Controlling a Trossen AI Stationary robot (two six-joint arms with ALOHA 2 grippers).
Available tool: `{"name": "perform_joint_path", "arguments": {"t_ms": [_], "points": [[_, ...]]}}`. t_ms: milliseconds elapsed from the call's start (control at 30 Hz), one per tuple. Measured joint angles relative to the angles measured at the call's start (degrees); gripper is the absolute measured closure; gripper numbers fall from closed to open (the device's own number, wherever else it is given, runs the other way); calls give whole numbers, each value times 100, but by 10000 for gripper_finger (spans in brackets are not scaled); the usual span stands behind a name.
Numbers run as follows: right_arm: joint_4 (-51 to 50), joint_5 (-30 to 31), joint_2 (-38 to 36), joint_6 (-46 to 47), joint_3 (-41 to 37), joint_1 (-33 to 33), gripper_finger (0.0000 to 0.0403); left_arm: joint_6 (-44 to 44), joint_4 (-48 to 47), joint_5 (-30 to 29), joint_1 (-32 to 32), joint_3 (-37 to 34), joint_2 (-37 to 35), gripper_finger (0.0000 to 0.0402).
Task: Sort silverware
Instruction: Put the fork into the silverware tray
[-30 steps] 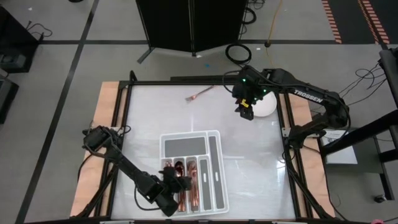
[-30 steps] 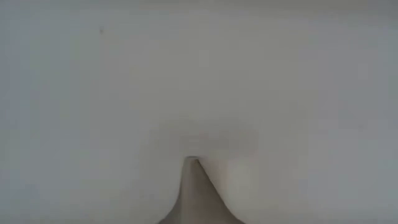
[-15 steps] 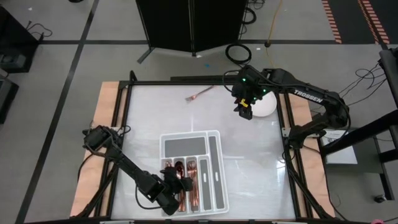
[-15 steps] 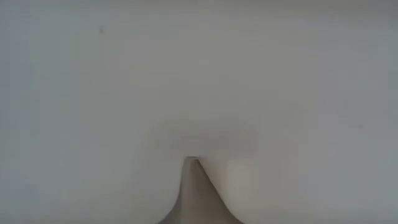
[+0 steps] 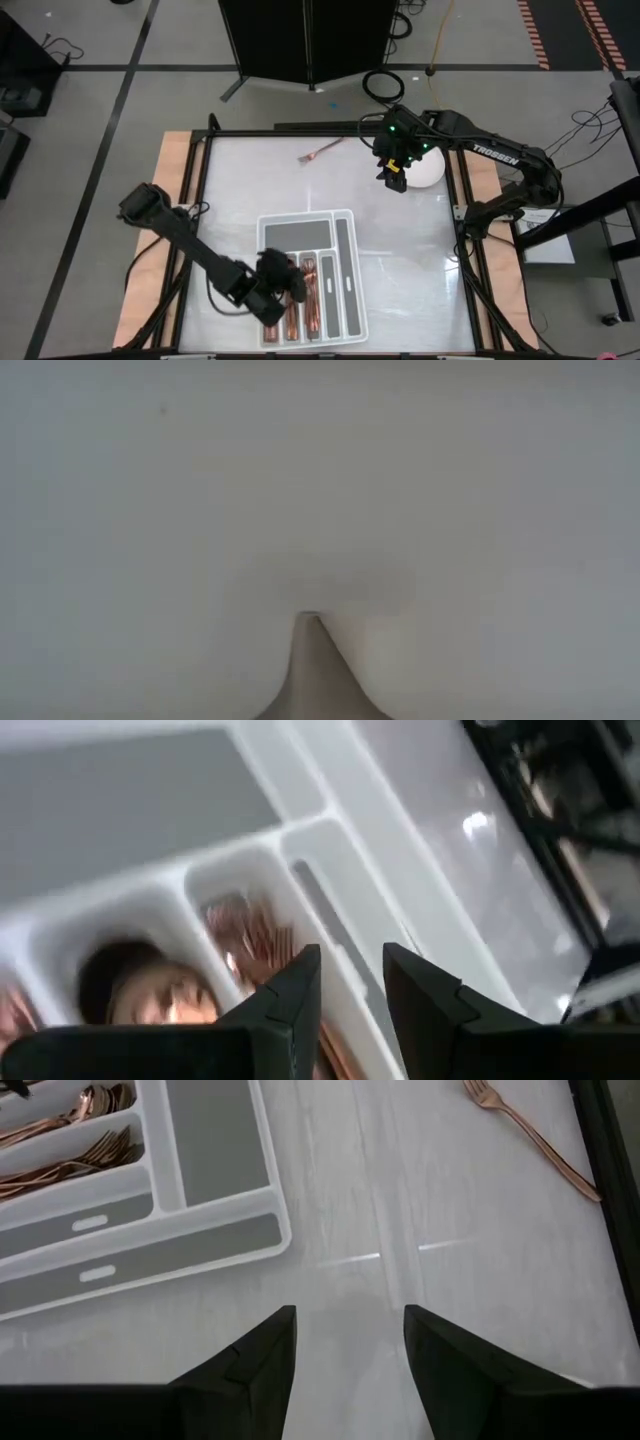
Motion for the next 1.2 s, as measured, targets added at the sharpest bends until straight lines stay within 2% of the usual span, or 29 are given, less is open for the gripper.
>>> {"name": "perform_joint_path", "arguments": {"t_ms": [100, 233, 367, 433, 467, 633, 733, 800, 900, 1000, 1133, 1200], "points": [[-2, 2, 0, -26, 0, 0, 225, 1248, -312, 509, 379, 7, -327, 291], [-1, 2, 0, -26, 0, 0, 225, 3206, -463, 1229, 1215, 2, -641, 291], [23, 0, 0, -60, -200, 0, 225, 5016, -455, 1550, 2297, 2, -794, 291], [61, 0, 0, -173, -398, 0, 225, 5879, -340, 1860, 3046, 2, -818, 291], [99, 0, 0, -284, -529, 0, 225, 6296, -271, 2214, 3464, 4, -818, 291], [481, -38, 4, -1048, -1272, 0, 225, 7808, 180, 4774, 5707, 105, -563, 291], [684, -50, 4, -1360, -1637, -41, 225, 8393, 206, 5502, 6839, 553, -168, 291], [843, -51, 0, -1473, -1817, -106, 225, 8678, 60, 5868, 7326, 973, 185, 291], [953, -50, -9, -1435, -1932, -231, 225, 8957, -178, 6313, 7675, 1713, 849, 291], [949, -50, -13, -1401, -1932, -319, 225, 9292, -761, 6448, 7684, 2648, 1529, 291], [949, -53, -44, -1392, -1932, -420, 225, 9791, -1857, 5894, 7650, 3892, 2395, 291], [949, -45, -44, -1383, -1932, -443, 225, 9879, -2441, 5858, 7650, 4333, 2755, 291]]}}
